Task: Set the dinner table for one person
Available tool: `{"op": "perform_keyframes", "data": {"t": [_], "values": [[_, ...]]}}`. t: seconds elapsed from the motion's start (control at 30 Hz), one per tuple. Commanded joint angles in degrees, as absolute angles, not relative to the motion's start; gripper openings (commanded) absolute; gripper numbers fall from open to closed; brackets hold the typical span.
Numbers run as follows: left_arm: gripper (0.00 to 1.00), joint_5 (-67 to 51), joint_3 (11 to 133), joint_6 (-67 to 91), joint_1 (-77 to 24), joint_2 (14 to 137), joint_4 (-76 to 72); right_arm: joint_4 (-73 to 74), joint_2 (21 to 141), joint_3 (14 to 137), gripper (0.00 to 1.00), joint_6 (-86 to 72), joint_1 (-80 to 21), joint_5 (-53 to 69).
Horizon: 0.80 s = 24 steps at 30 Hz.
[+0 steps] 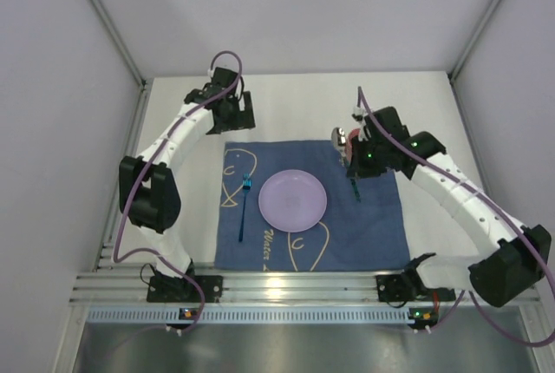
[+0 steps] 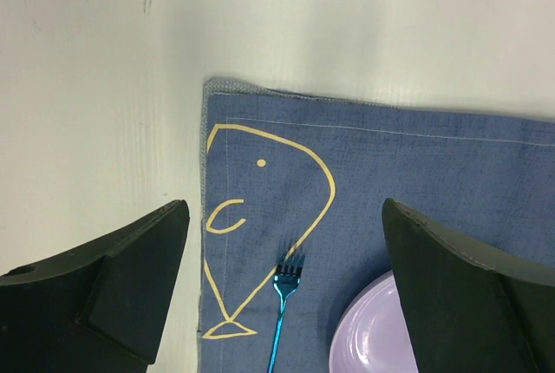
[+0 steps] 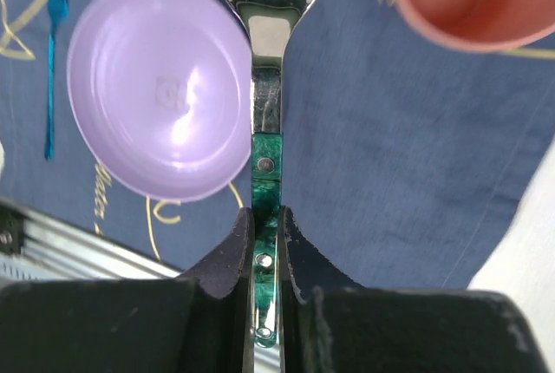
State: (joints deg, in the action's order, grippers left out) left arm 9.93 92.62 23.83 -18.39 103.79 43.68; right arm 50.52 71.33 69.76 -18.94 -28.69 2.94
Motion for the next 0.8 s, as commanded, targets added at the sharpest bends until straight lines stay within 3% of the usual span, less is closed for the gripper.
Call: {"op": "perform_keyframes", "data": {"t": [0.0, 0.13, 0.37, 0.77], "values": [[0.98, 10.72, 93.08, 22.94, -17.93, 103.53, 41.22, 48.17, 75.30, 64.53, 0.00, -18.02, -29.71, 11.49], [0.98, 9.93, 93.43, 23.55, -17.84, 103.97, 40.78, 46.59, 80.94, 61.44, 0.00, -19.33, -30.59, 14.33], [0.98, 10.55, 91.06, 23.47, -17.75, 102.75, 41.05, 47.90, 89.64, 62.22, 0.00, -24.07, -30.94, 6.43], [0.98, 10.20, 87.36, 23.91, -17.23, 102.04, 39.46, 50.80, 96.14, 64.07, 0.00, -30.67, -33.21, 3.60]]}}
